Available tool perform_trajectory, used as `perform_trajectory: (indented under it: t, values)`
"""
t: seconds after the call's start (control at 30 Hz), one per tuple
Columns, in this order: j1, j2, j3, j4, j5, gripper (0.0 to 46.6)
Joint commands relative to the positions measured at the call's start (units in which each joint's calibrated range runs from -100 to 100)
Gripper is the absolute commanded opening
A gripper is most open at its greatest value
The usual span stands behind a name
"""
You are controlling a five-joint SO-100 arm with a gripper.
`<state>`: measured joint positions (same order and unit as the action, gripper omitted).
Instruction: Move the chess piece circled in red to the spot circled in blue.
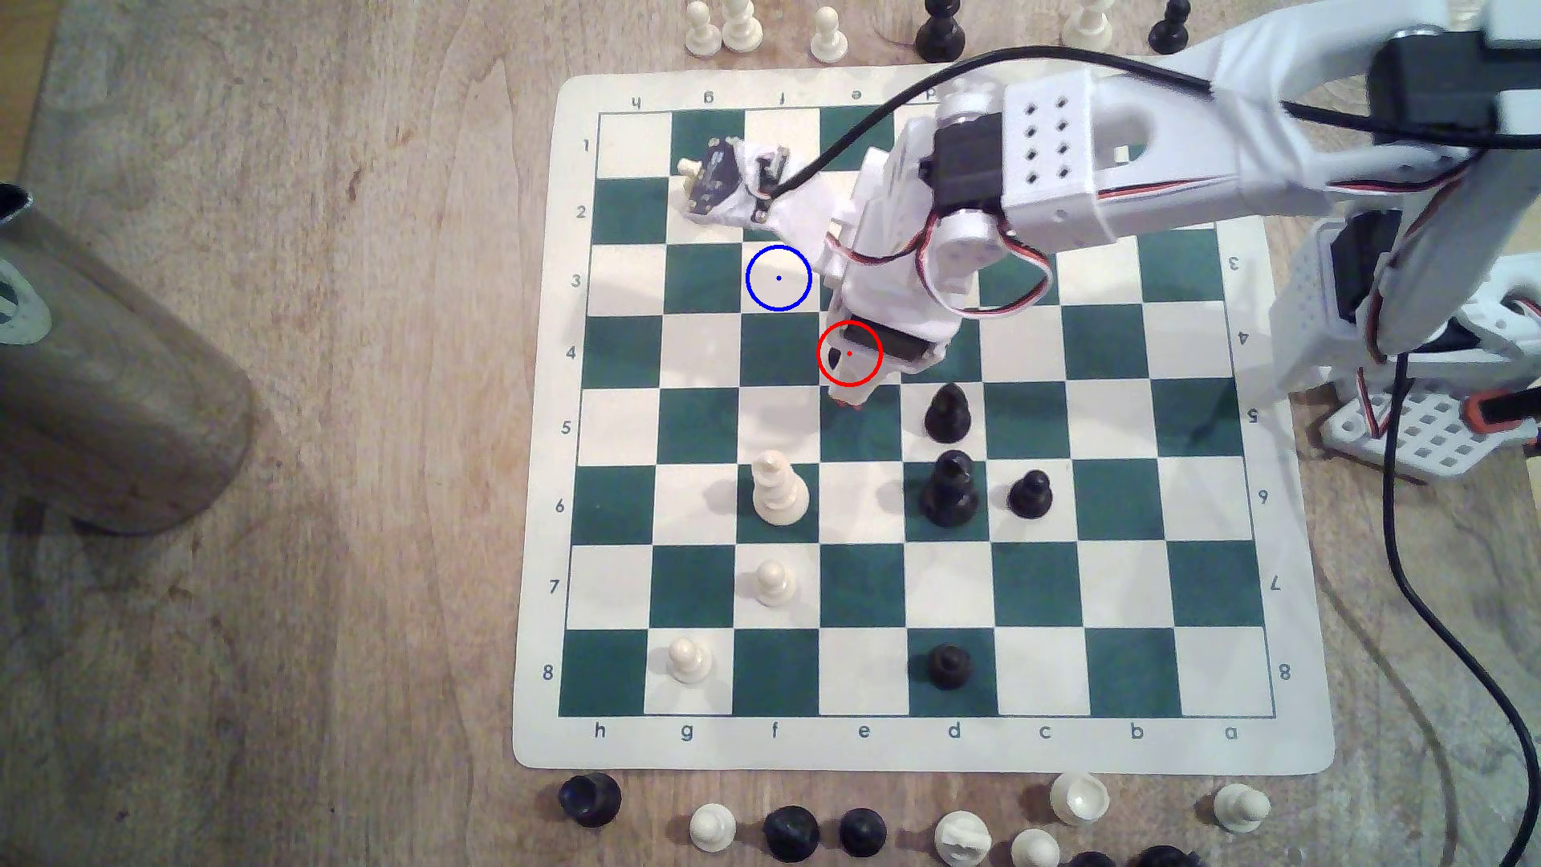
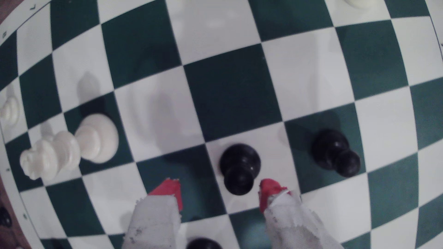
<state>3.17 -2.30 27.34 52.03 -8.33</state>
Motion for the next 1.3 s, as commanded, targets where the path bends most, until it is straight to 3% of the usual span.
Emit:
perform_trajectory:
  t: [0.0, 0.47, 0.63, 0.9, 1.27]
  values:
    - [0.00, -0.16, -5.22, -1.42, 0.05, 16.2]
    - [0.07, 1.12, -6.12, -2.32, -0.05, 11.9]
    - [0.07, 1.46, -6.12, -2.32, 0.10, 9.0]
    - [-0.08, 0.69, -5.67, -2.15, 0.24, 0.5]
    - [0.00, -11.87, -9.93, 8.66, 0.29, 0.3]
